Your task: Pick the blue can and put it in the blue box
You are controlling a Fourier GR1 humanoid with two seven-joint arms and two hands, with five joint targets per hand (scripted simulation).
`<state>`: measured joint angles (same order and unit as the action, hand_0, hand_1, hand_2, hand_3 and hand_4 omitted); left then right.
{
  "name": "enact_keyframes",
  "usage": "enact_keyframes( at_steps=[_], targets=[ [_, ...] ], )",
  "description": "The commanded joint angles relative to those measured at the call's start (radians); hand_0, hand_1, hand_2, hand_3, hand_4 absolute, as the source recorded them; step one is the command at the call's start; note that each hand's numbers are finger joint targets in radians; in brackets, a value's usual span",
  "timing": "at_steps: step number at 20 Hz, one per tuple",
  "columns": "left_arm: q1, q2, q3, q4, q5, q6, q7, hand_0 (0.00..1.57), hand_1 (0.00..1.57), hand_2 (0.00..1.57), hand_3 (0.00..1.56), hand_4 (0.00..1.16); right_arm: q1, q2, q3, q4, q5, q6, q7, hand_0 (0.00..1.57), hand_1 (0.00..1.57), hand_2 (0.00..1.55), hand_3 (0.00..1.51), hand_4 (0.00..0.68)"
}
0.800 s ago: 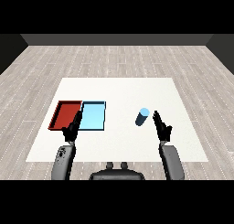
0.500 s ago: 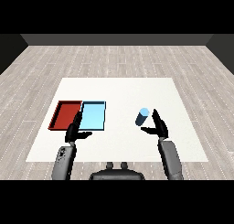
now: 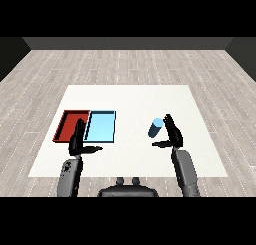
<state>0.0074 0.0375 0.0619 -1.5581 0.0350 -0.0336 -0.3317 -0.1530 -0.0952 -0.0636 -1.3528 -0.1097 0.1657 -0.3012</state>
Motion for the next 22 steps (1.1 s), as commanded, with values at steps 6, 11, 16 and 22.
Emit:
enact_keyframes(
  at_steps=[6, 11, 16, 22],
  targets=[
    [0.019, -0.013, -0.014, 0.009, -0.001, 0.008, -0.049, 0.00, 0.00, 0.00, 0.00, 0.00, -0.076, -0.032, -0.061, 0.164, -0.020, 0.059, -0.110, 0.00, 0.00, 0.00, 0.00, 0.000],
    [-0.045, 0.041, 0.040, -0.022, 0.030, -0.001, 0.026, 0.00, 0.00, 0.00, 0.00, 0.00, -0.049, -0.025, -0.047, 0.056, -0.027, 0.038, -0.032, 0.00, 0.00, 0.00, 0.00, 0.000],
    [0.010, -0.027, -0.026, 0.056, -0.025, 0.028, -0.113, 0.00, 0.00, 0.00, 0.00, 0.00, -0.036, -0.036, -0.063, 0.139, -0.018, 0.062, -0.099, 0.00, 0.00, 0.00, 0.00, 0.000],
    [-0.013, -0.015, -0.026, 0.036, -0.051, 0.061, -0.085, 0.00, 0.00, 0.00, 0.00, 0.00, -0.024, -0.031, -0.055, 0.075, -0.032, 0.045, -0.023, 0.00, 0.00, 0.00, 0.00, 0.000]
  ],
)
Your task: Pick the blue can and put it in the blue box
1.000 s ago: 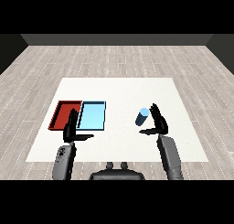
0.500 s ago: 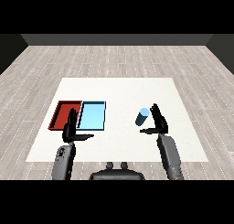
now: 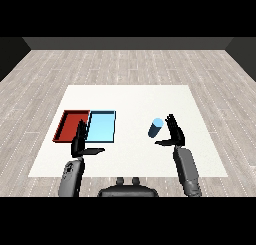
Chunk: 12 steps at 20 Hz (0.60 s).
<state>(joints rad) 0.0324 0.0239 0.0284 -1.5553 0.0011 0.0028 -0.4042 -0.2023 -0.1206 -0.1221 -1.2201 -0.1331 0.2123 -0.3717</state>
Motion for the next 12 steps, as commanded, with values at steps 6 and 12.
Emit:
enact_keyframes(
  at_steps=[6, 12],
  targets=[
    [0.016, 0.010, 0.011, -0.024, 0.027, -0.017, 0.010, 0.00, 0.00, 0.00, 0.00, 0.00, -0.089, 0.029, -0.021, 0.126, -0.007, -0.072, 0.059, 0.00, 0.00, 0.00, 0.00, 0.000],
    [-0.012, 0.054, 0.044, -0.050, 0.042, -0.030, 0.068, 0.00, 0.00, 0.00, 0.00, 0.00, -0.180, 0.037, -0.031, 0.273, 0.015, -0.113, -0.009, 0.00, 0.00, 0.00, 0.00, 0.000]
  ],
)
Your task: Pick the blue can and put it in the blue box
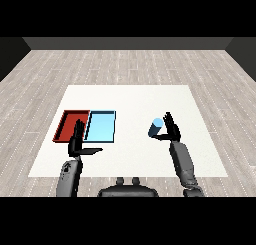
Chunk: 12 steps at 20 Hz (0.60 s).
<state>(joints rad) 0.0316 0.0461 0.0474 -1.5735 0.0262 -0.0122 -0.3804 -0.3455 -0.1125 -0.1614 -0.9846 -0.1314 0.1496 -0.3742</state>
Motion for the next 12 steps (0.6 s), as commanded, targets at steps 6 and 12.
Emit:
enact_keyframes(
  at_steps=[6, 12],
  targets=[
    [-0.047, -0.022, -0.023, -0.026, -0.013, 0.028, 0.064, 0.00, 0.00, 0.00, 0.00, 0.00, -0.142, -0.043, -0.059, 0.241, -0.039, 0.033, -0.040, 0.00, 0.00, 0.00, 0.00, 0.000],
    [0.020, 0.037, 0.038, -0.060, 0.012, -0.008, 0.031, 0.00, 0.00, 0.00, 0.00, 0.00, -0.167, -0.005, -0.051, 0.331, -0.040, 0.012, -0.084, 0.00, 0.00, 0.00, 0.00, 0.000]
  ],
)
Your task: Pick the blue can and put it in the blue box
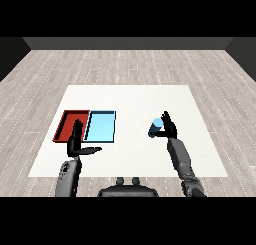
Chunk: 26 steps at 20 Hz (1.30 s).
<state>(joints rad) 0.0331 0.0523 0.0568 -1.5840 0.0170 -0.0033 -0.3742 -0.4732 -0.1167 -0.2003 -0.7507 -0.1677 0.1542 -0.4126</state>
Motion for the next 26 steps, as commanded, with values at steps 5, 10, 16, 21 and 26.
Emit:
enact_keyframes(
  at_steps=[5, 10, 16, 21, 26],
  targets=[
    [-0.012, -0.005, 0.005, 0.044, -0.006, -0.003, -0.047, 0.00, 0.00, 0.00, 0.00, 0.00, -0.099, 0.005, -0.028, 0.226, -0.004, -0.009, -0.104, 0.00, 0.00, 0.00, 0.00, 0.000],
    [0.036, 0.019, 0.006, -0.071, 0.009, -0.020, 0.012, 0.00, 0.00, 0.00, 0.00, 0.00, -0.098, 0.026, -0.008, 0.198, -0.013, -0.004, -0.091, 0.00, 0.00, 0.00, 0.00, 0.000],
    [-0.033, -0.037, -0.023, 0.033, -0.044, 0.048, -0.027, 0.00, 0.00, 0.00, 0.00, 0.00, -0.097, -0.012, -0.015, 0.153, -0.046, 0.025, -0.027, 0.00, 0.00, 0.00, 0.00, 0.000],
    [0.017, 0.002, -0.009, -0.087, 0.004, 0.000, 0.051, 0.00, 0.00, 0.00, 0.00, 0.00, -0.173, -0.024, -0.030, 0.341, -0.014, 0.018, -0.134, 0.00, 0.00, 0.00, 0.00, 0.000],
    [-0.028, -0.005, 0.017, 0.015, 0.018, 0.000, -0.011, 0.00, 0.00, 0.00, 0.00, 0.00, -0.226, -0.019, -0.054, 0.381, -0.029, -0.020, -0.142, 0.00, 0.00, 0.00, 0.00, 0.000]
  ],
)
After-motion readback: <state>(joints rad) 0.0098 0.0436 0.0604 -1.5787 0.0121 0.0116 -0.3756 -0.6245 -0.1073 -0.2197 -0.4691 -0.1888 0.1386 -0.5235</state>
